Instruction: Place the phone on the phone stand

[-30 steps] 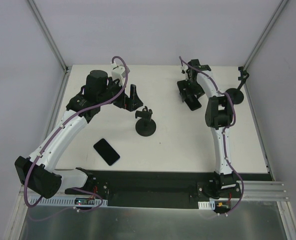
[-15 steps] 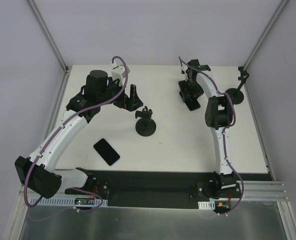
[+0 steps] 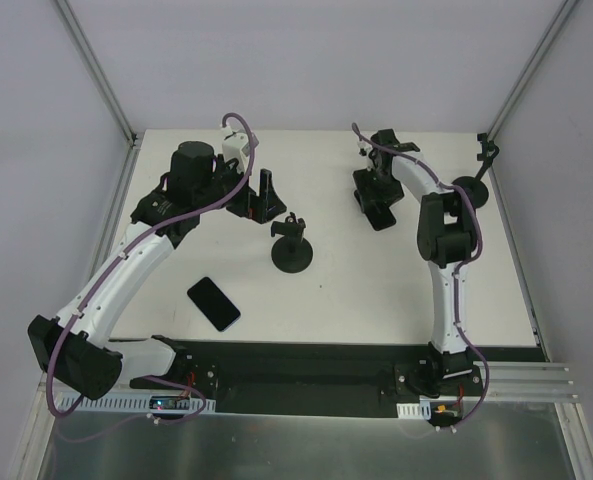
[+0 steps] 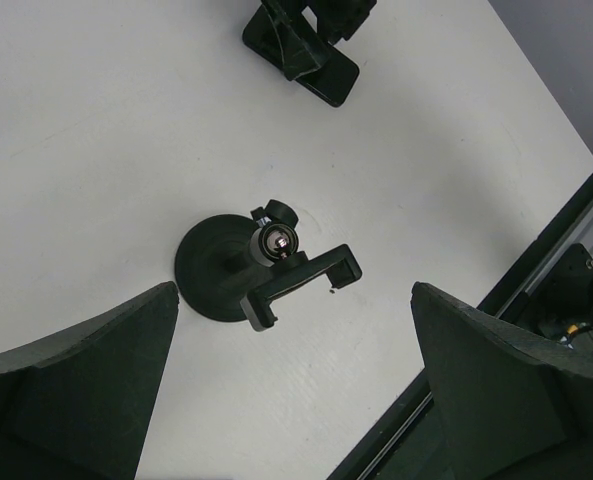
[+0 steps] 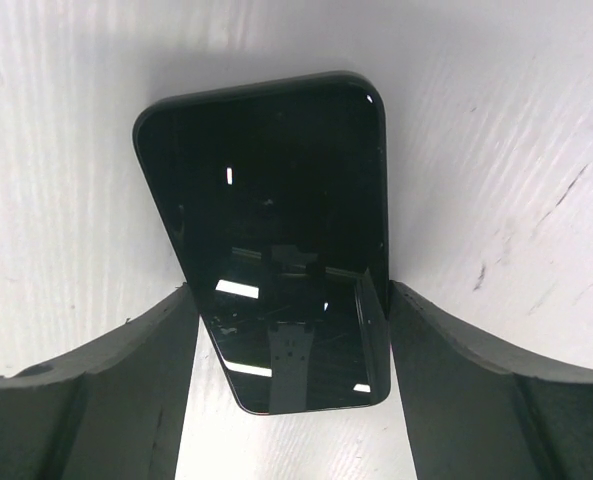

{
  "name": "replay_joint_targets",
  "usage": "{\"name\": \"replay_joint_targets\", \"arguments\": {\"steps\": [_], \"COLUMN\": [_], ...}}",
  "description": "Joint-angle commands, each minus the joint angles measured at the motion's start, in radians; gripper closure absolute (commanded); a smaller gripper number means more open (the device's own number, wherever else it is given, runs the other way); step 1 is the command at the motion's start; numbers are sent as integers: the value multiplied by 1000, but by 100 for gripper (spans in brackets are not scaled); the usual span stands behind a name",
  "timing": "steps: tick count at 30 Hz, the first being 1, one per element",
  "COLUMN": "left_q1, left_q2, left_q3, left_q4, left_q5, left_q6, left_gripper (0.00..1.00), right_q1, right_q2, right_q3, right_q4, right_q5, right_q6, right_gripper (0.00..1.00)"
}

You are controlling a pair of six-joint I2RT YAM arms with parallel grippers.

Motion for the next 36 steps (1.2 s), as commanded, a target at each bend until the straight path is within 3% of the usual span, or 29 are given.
{"name": "replay_joint_targets", "arguments": {"steps": [1,3,8,16,22,28,36], "left_q1": [4,6,9,11,7,-26,-97], "left_q2": [-37,-37,-31,29,218,443,658], "left_q3": [-18,-21,-17,50,196,374,555], "left_q4": [47,52,60,96,99,112,110], "left_q5": [17,8,5,36,77,96,94], "left_q6": [-16,-20,-36,-238,-329,-278,-260], "left_gripper": [1,1,1,2,11,11,18], "right_q1": [21,21,19,19,21,44,93], "right_q2": [-142,-194,-297,-481,-637,-792,-890], "right_q3": [-157,-234,-384,-633,-824,-987,-1044], "right_q4": [102,160,336,686,951,1148,1220], "right_q5": [-62,-94,-189,-312,-361,-391,-424], "right_q6": [57,79,123,192,211,182,160], "right_gripper": [92,99,100,100,100,99,100]}}
